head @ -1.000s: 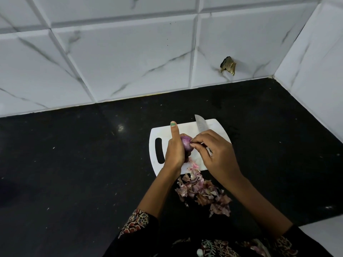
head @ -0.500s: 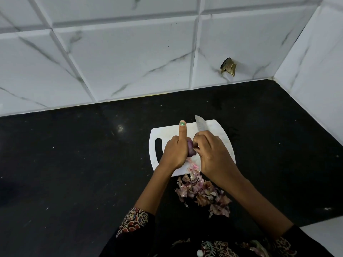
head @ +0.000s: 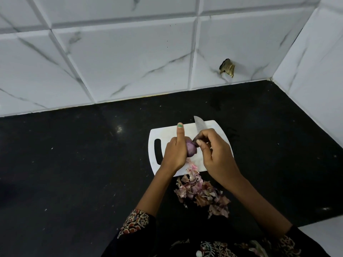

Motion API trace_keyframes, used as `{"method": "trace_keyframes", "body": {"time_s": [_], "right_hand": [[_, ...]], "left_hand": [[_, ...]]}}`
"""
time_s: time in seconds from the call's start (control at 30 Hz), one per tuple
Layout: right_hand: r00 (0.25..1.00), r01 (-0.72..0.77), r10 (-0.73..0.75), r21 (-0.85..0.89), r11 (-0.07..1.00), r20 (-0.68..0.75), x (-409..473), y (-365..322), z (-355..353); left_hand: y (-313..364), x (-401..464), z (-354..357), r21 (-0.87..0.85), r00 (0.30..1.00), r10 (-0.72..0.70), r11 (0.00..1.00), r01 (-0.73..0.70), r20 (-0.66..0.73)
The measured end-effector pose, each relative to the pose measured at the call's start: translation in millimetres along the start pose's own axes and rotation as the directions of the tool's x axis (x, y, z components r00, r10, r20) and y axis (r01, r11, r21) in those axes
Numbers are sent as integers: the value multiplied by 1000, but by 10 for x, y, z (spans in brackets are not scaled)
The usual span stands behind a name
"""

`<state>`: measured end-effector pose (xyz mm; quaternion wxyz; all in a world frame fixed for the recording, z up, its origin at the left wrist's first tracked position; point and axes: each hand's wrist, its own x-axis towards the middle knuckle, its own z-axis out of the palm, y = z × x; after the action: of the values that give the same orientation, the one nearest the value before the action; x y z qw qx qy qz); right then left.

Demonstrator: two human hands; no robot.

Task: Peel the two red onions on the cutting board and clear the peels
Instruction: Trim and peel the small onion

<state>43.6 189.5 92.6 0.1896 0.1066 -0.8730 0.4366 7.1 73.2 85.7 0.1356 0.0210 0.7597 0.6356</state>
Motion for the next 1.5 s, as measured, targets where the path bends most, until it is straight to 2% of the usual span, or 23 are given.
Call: {"method": "trace_keyframes", "body": {"time_s": [0.17,0.37,0.57,0.77,0.83,0.9,1.0,1.07,1.17,1.27,1.33,1.4,1.47,1.5], "right_hand": [[997,-72,71,149,986,15,22,-65,-46],[996,-70,74,69,995,-59,10,-52,-1],[971,-181,195,108,978,-141,-11,-141,91],[911,-321,364,221,921,-195,-56,-181,178],[893,-347,409,294,891,-185,-81,-199,183],[877,-375,454,369,851,-157,-103,-221,183],[844,-381,522,549,744,-121,-98,-252,151],[851,-357,508,566,743,-130,-86,-239,108],[878,-381,467,433,817,-109,-95,-138,0],[908,-418,410,157,895,82,-179,31,-112],[882,-406,410,-67,911,232,-283,130,-122],[822,-373,440,-242,895,361,-393,220,-94],[744,-335,472,-348,876,473,-465,266,-60],[729,-316,479,-382,869,488,-484,269,-50]], "left_hand": [[2,10,-3,24,995,51,999,-49,-88],[-3,-10,40,92,982,84,993,-69,-171],[-2,-44,127,50,933,130,992,-120,-335],[-30,-69,197,-34,902,52,997,-74,-430],[-43,-50,200,-110,900,-27,994,-23,-435],[-42,-24,171,-237,900,-127,971,27,-417],[1,-15,130,-389,914,-183,921,30,-361],[38,-17,101,-444,925,-227,893,73,-304],[62,-6,42,-511,925,-325,839,185,-198],[34,21,-45,-503,929,-346,831,238,-133],[25,29,-81,-518,931,-356,813,265,-82],[22,31,-91,-534,933,-360,794,290,-28],[17,35,-96,-539,931,-365,781,315,15],[6,42,-102,-554,928,-370,764,330,43]]}}
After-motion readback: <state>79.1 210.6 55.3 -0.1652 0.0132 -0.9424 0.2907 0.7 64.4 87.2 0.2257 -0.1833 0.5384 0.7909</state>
